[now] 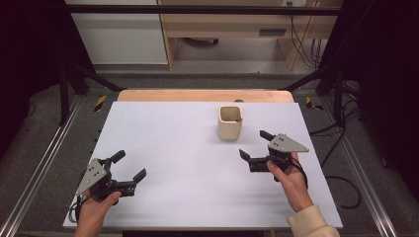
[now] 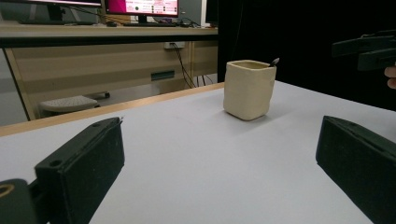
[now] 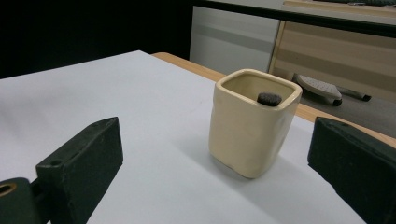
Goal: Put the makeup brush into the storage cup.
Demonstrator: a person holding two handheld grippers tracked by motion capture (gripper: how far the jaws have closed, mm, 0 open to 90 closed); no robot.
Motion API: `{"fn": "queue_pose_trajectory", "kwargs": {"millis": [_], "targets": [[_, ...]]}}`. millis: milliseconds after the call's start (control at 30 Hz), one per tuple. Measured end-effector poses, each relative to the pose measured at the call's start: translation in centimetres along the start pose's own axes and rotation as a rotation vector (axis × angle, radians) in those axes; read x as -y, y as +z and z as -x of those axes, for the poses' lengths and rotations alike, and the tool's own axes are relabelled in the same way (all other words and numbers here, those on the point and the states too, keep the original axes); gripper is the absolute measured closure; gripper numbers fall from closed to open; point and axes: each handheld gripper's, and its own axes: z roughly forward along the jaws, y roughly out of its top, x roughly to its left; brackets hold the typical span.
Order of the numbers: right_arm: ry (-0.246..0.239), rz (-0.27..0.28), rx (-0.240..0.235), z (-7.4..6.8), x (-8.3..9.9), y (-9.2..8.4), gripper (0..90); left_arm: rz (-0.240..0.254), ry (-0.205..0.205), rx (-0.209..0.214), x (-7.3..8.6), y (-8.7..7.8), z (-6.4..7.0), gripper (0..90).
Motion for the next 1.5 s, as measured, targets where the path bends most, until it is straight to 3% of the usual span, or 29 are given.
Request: {"fn": "queue_pose_trajectory", "kwargs": {"millis": [633, 1067, 1233, 1500], "targets": [[0.005, -0.011, -0.02, -0.1, 1.4, -2.0, 3.6, 0.008, 0.0, -0.016, 0.0, -0.6, -0.9, 1.1], [0.022, -0.002, 0.016, 0.7, 2.4, -3.6, 3.3, 0.006, 0.001, -0.019, 0.1, -0.8, -1.1, 1.2], [0.028, -0.017, 0.06, 1.0, 2.7, -4.2, 3.3, 0.007, 0.002, -0.024, 0.1, -0.9, -1.3, 1.2], [0.012, -0.018, 0.046, 1.3, 3.2, -5.0, 3.7, 0.007, 0.003, -0.023, 0.2, -1.0, -1.4, 1.5]]}}
